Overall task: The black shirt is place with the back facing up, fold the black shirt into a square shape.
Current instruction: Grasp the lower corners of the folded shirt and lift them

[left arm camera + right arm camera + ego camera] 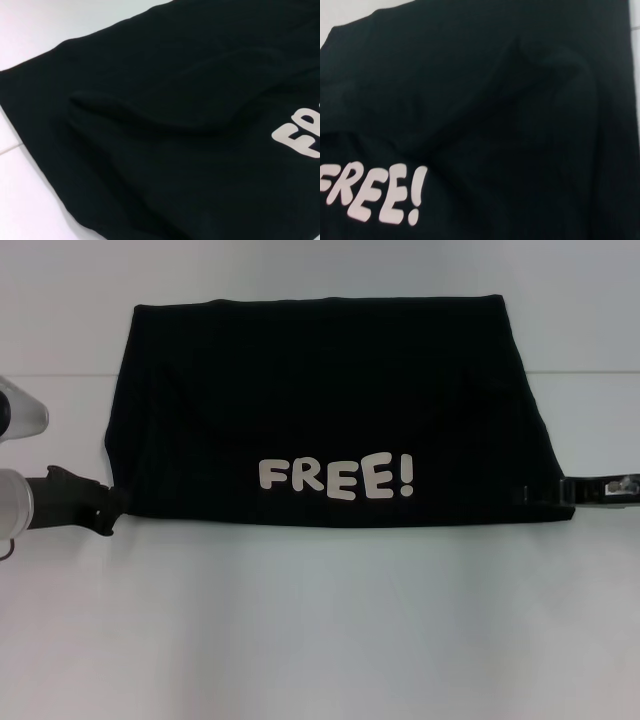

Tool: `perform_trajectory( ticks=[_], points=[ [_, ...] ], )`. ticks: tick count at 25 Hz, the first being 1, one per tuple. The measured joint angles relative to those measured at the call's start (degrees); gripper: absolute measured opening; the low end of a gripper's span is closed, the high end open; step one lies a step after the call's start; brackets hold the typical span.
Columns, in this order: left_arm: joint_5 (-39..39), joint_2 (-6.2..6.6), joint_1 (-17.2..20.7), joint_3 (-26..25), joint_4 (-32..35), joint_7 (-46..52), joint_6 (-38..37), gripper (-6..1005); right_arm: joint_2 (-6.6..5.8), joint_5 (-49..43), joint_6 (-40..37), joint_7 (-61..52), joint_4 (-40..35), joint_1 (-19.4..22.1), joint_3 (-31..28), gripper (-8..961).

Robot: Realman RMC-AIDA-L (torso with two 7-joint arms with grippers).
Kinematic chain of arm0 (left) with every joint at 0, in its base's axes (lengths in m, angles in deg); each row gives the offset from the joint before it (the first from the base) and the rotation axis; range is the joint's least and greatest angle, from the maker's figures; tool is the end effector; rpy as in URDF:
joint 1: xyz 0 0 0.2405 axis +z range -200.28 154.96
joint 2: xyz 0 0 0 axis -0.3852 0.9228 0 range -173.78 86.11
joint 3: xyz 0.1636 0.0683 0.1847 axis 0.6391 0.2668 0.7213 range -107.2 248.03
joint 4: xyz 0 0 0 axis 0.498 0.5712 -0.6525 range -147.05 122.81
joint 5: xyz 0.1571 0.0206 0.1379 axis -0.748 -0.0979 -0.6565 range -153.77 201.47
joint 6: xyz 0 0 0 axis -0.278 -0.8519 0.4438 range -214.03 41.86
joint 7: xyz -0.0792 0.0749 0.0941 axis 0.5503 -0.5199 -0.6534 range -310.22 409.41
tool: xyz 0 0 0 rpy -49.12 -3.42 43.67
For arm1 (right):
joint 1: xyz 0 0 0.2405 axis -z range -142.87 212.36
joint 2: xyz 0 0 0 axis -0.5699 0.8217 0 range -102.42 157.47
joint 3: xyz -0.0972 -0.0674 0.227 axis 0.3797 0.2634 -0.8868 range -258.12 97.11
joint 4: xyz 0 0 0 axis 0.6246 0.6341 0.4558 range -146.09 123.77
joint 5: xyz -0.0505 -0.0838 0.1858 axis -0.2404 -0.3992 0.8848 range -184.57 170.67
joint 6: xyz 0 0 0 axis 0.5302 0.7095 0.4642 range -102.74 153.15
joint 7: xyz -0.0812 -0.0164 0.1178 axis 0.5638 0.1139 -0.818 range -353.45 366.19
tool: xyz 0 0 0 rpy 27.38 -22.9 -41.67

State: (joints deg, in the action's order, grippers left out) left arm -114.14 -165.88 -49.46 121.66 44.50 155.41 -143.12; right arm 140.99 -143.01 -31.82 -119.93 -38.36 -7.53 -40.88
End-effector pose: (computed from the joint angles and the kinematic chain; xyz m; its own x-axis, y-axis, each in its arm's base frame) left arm -0.3072 0.3791 0.0287 0.8159 0.5489 0.1819 0.5223 -0.5645 -0.6392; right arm 0.3046 0.4111 0.0100 0.3855 -0.8230 -0.4171 -0.9081 -0.2585 -0.3293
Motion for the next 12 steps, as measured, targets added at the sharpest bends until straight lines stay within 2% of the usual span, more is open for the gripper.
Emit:
perform_trajectory(
  ticks=[7, 12],
  points=[
    [0.0, 0.15, -0.2, 0.0, -0.2, -0.1, 0.1, 15, 0.27, 0.1, -0.6, 0.2, 0.2, 0.0, 0.5, 604],
    [0.0, 0.15, -0.2, 0.0, -0.2, -0.1, 0.1, 19, 0.14, 0.4, -1.2, 1.3, -0.2, 0.5, 0.2, 436]
  ],
)
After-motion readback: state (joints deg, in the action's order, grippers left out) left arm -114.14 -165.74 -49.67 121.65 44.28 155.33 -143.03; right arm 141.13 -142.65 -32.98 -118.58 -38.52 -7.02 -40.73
